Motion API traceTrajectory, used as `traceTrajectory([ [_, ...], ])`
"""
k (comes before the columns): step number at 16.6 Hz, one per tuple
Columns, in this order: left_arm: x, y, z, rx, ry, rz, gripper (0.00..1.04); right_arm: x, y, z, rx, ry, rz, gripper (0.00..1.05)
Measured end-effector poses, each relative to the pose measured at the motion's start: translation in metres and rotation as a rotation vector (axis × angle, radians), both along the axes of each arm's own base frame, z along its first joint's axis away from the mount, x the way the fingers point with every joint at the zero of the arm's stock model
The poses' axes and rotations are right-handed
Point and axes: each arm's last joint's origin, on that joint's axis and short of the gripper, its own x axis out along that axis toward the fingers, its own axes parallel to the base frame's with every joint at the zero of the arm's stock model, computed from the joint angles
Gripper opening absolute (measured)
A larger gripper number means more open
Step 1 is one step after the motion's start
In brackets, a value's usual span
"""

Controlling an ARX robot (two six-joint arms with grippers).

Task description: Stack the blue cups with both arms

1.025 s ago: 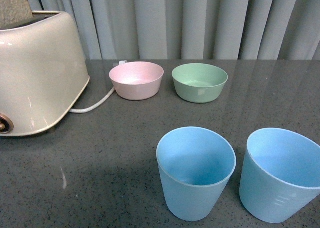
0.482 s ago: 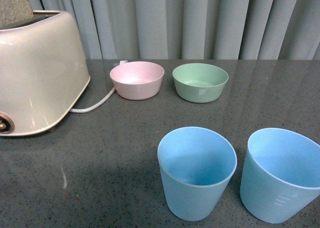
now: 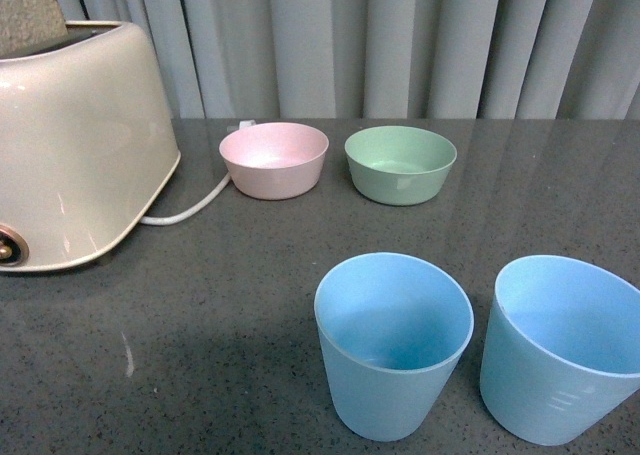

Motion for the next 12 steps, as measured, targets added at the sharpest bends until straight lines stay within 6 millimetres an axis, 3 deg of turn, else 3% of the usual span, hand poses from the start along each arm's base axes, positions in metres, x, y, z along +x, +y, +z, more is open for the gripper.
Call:
traceTrajectory([
  [12, -0.015, 0.000, -0.006, 0.000, -0.020, 0.000, 0.01, 0.000, 0.000, 0.000, 0.000, 0.000, 0.000, 0.98],
])
